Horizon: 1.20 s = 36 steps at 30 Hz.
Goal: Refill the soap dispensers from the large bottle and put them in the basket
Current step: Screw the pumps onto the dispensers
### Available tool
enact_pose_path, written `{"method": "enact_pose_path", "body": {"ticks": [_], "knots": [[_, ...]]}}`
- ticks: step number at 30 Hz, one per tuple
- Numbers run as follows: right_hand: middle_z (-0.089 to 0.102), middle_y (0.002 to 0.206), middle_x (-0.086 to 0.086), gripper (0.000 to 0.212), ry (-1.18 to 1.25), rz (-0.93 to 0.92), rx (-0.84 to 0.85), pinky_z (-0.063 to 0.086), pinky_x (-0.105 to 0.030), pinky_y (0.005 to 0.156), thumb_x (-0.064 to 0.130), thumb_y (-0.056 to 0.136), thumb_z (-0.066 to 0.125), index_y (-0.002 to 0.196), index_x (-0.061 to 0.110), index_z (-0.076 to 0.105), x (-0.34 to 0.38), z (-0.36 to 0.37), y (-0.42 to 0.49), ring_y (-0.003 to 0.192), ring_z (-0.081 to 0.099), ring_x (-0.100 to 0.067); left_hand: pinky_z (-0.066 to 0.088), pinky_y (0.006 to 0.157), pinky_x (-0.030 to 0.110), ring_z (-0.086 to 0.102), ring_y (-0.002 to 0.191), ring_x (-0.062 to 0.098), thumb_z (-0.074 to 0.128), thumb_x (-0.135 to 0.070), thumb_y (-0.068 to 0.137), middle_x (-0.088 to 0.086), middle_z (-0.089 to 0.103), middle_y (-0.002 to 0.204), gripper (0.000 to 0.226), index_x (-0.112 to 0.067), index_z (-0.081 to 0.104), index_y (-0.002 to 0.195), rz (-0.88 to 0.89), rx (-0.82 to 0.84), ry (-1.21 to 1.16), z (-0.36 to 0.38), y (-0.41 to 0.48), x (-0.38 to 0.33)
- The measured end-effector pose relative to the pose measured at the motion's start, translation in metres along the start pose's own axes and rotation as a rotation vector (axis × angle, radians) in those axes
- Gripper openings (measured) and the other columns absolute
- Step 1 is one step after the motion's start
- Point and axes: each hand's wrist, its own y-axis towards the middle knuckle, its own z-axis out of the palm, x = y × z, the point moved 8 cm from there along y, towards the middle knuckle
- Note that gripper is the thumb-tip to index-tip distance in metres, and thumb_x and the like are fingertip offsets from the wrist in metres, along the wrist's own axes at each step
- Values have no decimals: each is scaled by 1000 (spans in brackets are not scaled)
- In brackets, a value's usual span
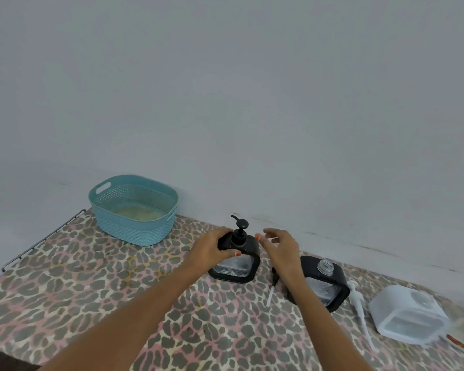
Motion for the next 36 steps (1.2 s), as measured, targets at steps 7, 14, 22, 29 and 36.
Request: {"method": "enact_pose_path", "body": {"ticks": [7, 14, 22, 29, 36], "knots": [[65, 105, -1, 22, -749, 101, 21, 31, -37, 94, 27, 92, 48, 104, 15, 62, -24, -19, 21, 103, 57, -23, 47, 93, 37, 59, 105, 18, 74, -25, 74, 2, 65, 114, 50, -18, 57, 120, -8, 4, -11, 0, 0, 2], [57, 85, 3, 9, -1186, 62, 233, 27, -40, 102, 14, 90, 49, 95, 19, 54, -38, 19, 25, 97, 57, -20, 49, 92, 34, 60, 103, 16, 74, -26, 75, 1, 66, 113, 48, -20, 57, 119, -6, -1, -19, 0, 0, 2], [38, 57, 4, 12, -1308, 24, 284, 34, -27, 73, 11, 90, 51, 86, 21, 57, -55, 43, 28, 58, 42, -12, 48, 93, 35, 60, 104, 15, 74, -28, 74, 0, 65, 114, 49, -20, 57, 120, -10, 8, -8, -1, 0, 3], [65, 94, 3, 19, -1145, 55, 160, 35, -28, 74, 19, 91, 51, 106, 11, 45, -42, 33, 29, 88, 62, -15, 47, 91, 31, 59, 105, 15, 72, -28, 76, 0, 64, 115, 47, -21, 56, 120, -24, 7, 8, -1, -1, 1], [57, 82, -7, 30, -710, 83, -50, 35, -27, 56, 27, 89, 50, 108, 6, 40, 1, -21, 27, 65, 51, -24, 44, 96, 31, 54, 113, 19, 71, -26, 78, 4, 58, 122, 50, -16, 51, 124, -51, 31, 42, 1, -4, -5]]}}
